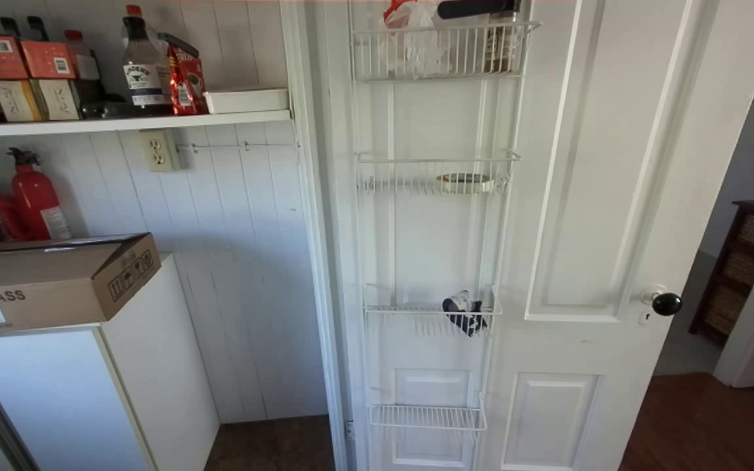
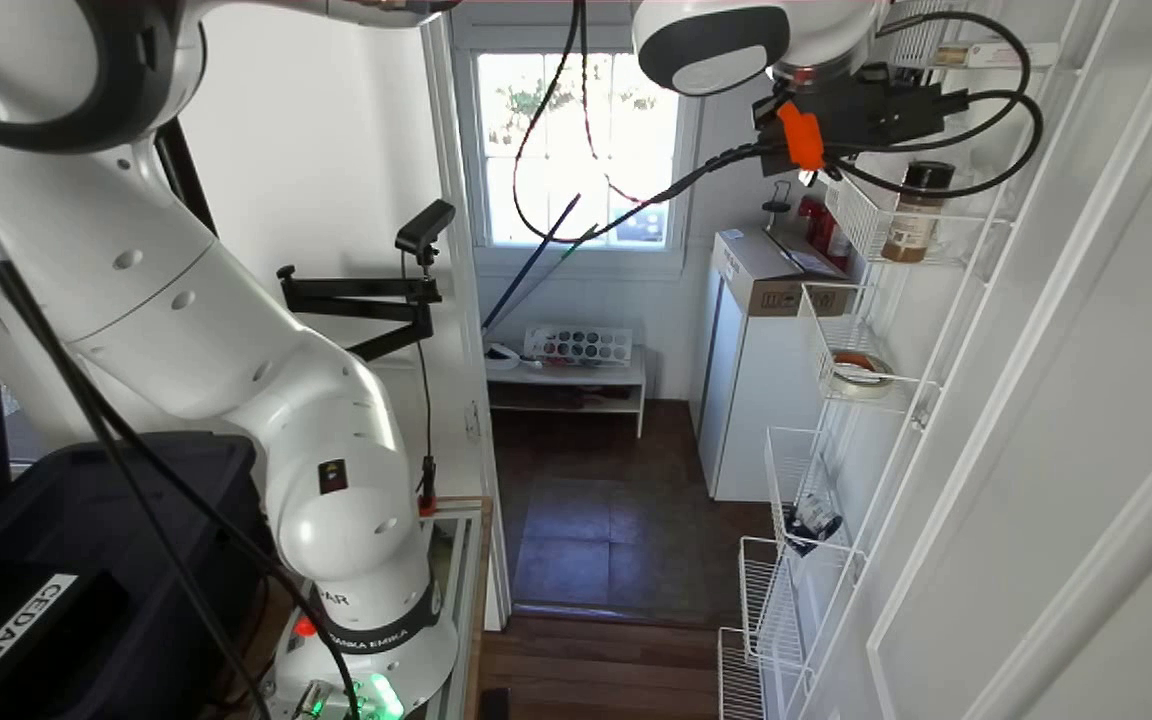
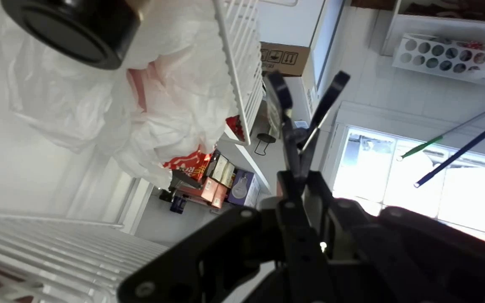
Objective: Place the clip on the middle shelf
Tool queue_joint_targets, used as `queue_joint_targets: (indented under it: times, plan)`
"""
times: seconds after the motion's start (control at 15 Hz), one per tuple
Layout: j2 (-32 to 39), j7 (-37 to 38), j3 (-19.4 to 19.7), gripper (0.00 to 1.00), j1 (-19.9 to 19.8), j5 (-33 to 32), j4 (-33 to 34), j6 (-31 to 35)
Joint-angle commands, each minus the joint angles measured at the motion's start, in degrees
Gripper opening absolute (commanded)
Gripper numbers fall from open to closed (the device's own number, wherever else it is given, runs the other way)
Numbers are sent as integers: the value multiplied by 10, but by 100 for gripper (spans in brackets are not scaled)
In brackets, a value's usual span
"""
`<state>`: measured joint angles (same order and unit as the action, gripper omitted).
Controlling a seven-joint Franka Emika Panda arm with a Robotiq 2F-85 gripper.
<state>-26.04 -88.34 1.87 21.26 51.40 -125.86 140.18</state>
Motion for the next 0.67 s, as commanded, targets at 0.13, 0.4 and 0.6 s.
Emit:
queue_joint_targets:
  times: [0.13,0.4,0.6]
  plan:
    - [-21,32,-23,3,-39,-4,-25,-68]
    - [-24,30,-31,3,-53,-6,-69,-74]
    - [-24,15,-28,3,-58,14,-103,-57]
